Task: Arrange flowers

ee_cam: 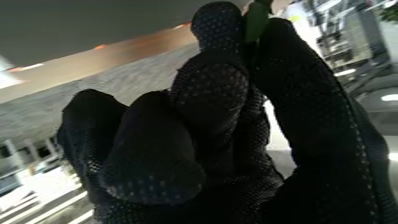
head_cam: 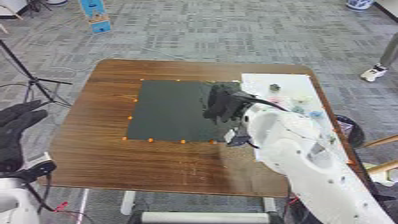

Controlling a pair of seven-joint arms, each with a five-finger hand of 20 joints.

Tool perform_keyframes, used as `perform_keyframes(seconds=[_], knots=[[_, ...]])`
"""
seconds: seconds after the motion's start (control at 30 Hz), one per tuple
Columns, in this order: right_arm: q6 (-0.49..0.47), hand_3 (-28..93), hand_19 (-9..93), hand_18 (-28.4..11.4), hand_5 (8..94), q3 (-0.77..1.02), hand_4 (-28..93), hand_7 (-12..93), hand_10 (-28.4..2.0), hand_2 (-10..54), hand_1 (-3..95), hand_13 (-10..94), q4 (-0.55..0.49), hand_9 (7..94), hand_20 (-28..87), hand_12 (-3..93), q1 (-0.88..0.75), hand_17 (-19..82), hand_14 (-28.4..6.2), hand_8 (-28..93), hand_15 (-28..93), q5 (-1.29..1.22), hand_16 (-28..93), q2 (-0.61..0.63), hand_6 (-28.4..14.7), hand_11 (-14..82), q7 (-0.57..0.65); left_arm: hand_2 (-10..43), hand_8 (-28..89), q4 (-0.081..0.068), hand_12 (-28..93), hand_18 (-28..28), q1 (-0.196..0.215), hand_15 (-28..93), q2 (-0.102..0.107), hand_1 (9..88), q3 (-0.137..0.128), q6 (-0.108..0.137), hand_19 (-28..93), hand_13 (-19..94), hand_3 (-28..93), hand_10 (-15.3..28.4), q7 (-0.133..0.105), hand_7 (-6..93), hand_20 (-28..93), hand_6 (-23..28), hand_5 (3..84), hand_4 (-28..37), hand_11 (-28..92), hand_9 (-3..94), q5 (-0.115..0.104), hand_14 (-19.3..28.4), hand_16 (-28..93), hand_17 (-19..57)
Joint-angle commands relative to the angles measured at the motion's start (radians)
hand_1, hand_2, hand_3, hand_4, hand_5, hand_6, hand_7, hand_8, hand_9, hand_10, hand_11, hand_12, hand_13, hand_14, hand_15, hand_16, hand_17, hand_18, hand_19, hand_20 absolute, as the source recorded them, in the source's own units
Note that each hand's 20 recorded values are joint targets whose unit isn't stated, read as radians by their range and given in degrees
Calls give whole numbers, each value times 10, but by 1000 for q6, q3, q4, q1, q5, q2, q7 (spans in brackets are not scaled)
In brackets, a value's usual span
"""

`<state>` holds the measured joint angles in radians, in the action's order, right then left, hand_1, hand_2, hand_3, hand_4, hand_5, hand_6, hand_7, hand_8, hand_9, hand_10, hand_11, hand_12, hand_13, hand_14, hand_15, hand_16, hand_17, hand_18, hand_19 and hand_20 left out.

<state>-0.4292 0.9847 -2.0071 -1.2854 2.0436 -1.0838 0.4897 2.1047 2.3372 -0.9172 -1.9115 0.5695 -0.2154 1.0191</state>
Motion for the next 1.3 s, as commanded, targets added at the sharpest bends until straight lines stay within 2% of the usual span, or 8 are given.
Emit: perform_keyframes(seconds=[0.03,0.43,0.57,0.7,1.0,1.2,1.27,1.3], knots=[[-9,615,932,-216,825,-150,-15,313,-82,-55,485,937,71,936,742,340,118,630,-45,325,666,146,366,-140,5,480,-27,215,-8,4,157,67,-8,158,-11,501,30,-9,47,476,629,115,-3,250,186,7,471,-208,252,565,-1,127,-21,150],[-47,634,932,-220,854,-232,13,306,-89,-56,468,937,239,937,752,297,156,638,-56,305,692,215,339,-332,-2,516,-35,120,-89,-20,163,75,-56,164,8,340,104,-41,71,463,700,130,-12,218,175,14,514,-219,238,571,-14,143,-17,118],[-74,632,932,-223,864,-211,30,306,-92,-46,464,937,294,937,755,278,132,644,-61,290,703,239,326,-407,-5,533,-20,112,-83,-23,167,76,-69,163,10,329,125,-43,72,462,699,133,-11,212,172,16,519,-223,236,572,17,145,-14,116],[-72,630,932,-225,869,-189,44,310,-95,-38,460,937,340,937,756,264,113,646,-63,273,710,281,315,-455,-7,545,-7,107,-80,-36,172,76,-90,161,17,305,156,-44,72,461,700,134,-23,207,170,19,525,-233,232,574,13,147,-13,115],[-89,621,932,-225,869,-105,15,313,-94,-20,470,937,444,937,754,258,51,652,-56,233,706,407,306,-531,-10,534,-54,106,-78,-31,174,76,-99,160,-7,296,200,-61,71,461,706,137,-29,200,170,19,526,-242,225,578,16,149,-11,114],[-90,620,932,-223,868,-3,-18,305,-96,-11,473,937,529,937,750,254,33,649,-53,218,692,381,305,-598,-10,518,5,99,-77,-57,172,79,-158,156,-19,295,251,-74,75,455,698,139,-23,198,170,20,525,-240,222,573,43,153,-11,110],[-52,619,932,-222,868,0,-29,297,-96,-7,477,937,541,937,746,253,26,648,-53,215,687,389,307,-597,-12,510,4,106,-78,-72,169,79,-161,151,-9,296,248,-84,76,454,698,138,-23,198,169,19,525,-249,221,573,35,152,-12,108],[-50,618,932,-222,868,8,-33,295,-97,-6,478,937,547,937,744,253,27,646,-53,215,684,391,307,-602,-12,505,4,114,-78,-91,168,79,-169,150,-4,295,251,-74,76,453,698,138,-18,198,169,18,525,-254,221,572,57,151,-12,108]])
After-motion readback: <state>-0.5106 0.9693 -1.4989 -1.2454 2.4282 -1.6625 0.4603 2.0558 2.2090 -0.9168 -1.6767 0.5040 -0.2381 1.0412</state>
